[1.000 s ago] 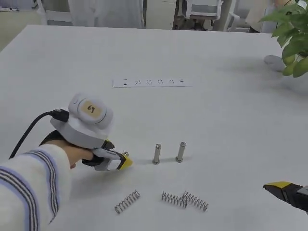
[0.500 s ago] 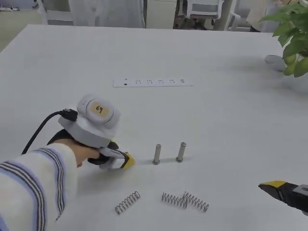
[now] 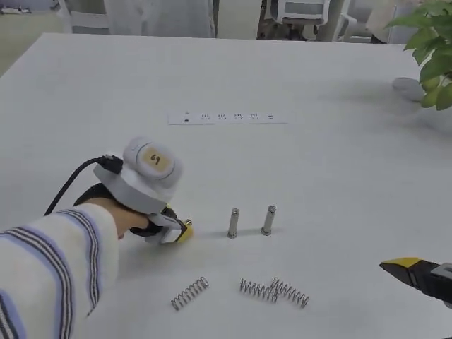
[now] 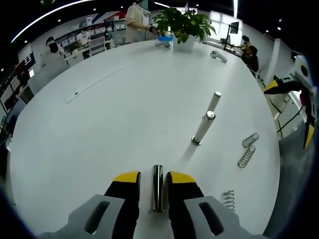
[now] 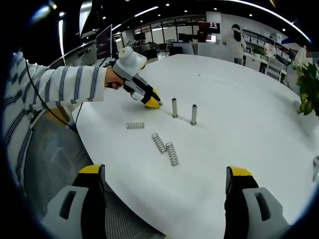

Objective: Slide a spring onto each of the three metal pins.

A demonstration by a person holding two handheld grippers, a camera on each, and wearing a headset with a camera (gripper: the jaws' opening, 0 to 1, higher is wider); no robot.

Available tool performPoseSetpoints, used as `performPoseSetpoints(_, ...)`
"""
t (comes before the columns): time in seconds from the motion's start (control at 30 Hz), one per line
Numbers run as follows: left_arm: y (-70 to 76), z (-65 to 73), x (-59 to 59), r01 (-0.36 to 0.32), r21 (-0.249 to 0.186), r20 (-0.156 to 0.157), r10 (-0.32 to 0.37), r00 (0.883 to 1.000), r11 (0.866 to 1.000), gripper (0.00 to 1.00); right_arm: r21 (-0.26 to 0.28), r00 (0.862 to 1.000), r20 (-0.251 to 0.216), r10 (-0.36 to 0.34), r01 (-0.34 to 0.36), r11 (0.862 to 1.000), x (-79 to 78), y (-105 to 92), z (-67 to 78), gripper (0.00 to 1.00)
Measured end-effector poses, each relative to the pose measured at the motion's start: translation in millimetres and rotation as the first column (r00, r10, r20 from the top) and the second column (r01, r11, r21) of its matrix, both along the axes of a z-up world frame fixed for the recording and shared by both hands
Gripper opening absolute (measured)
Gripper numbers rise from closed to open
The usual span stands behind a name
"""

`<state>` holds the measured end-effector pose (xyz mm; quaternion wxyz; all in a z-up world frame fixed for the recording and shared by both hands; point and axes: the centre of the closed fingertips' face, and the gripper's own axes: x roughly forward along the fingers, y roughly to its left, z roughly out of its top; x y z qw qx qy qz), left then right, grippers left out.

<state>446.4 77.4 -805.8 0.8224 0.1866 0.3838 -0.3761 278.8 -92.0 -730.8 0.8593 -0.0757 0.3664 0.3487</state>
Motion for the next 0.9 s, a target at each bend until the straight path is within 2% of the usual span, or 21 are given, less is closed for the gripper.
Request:
performPoseSetpoints(0.4,-3.4,-1.0,4.3,-0.023,0.001,0.001,0.023,1.000,1.000,0.13,-0.008,1.000,0.009,-0.003,0.003,1.000,-0.8,-1.9,2.7,0.99)
performPoseSetpoints(0.5,-2.7,-1.1,4.5,-0.022,0.010,0.003,0.022,1.000,1.000,0.06,-0.004,1.000,0.010,-0.005,0.005,1.000,-1.4,-1.4,2.2,0.99)
performPoseSetpoints(0.53,-0.8,-2.3,3.0,-0.026,0.021,-0.007,0.026,1.000,0.999,0.03,-0.003,1.000,0.010,-0.005,0.005,1.000,-1.6,-1.2,2.0,0.99)
performPoseSetpoints(0.57,-2.6,-1.9,4.3,-0.023,0.015,0.004,0.023,1.000,1.000,0.00,-0.002,1.000,0.010,-0.005,0.005,1.000,-1.8,-0.9,1.8,0.99)
performPoseSetpoints(0.63,-2.7,-3.4,5.7,-0.036,0.016,0.001,0.036,0.999,0.999,0.00,0.000,1.000,0.009,-0.005,0.005,1.000,-1.8,-0.9,1.4,0.99)
performPoseSetpoints(0.77,-4.4,-5.2,4.5,-0.011,0.016,0.002,0.011,1.000,1.000,0.00,0.004,1.000,0.008,-0.008,0.008,1.000,-1.7,-1.1,0.5,0.99)
performPoseSetpoints(0.9,-5.1,-5.9,3.5,-0.015,0.015,0.000,0.015,1.000,1.000,0.00,0.004,1.000,0.006,-0.008,0.008,1.000,-2.0,-1.7,0.0,0.99)
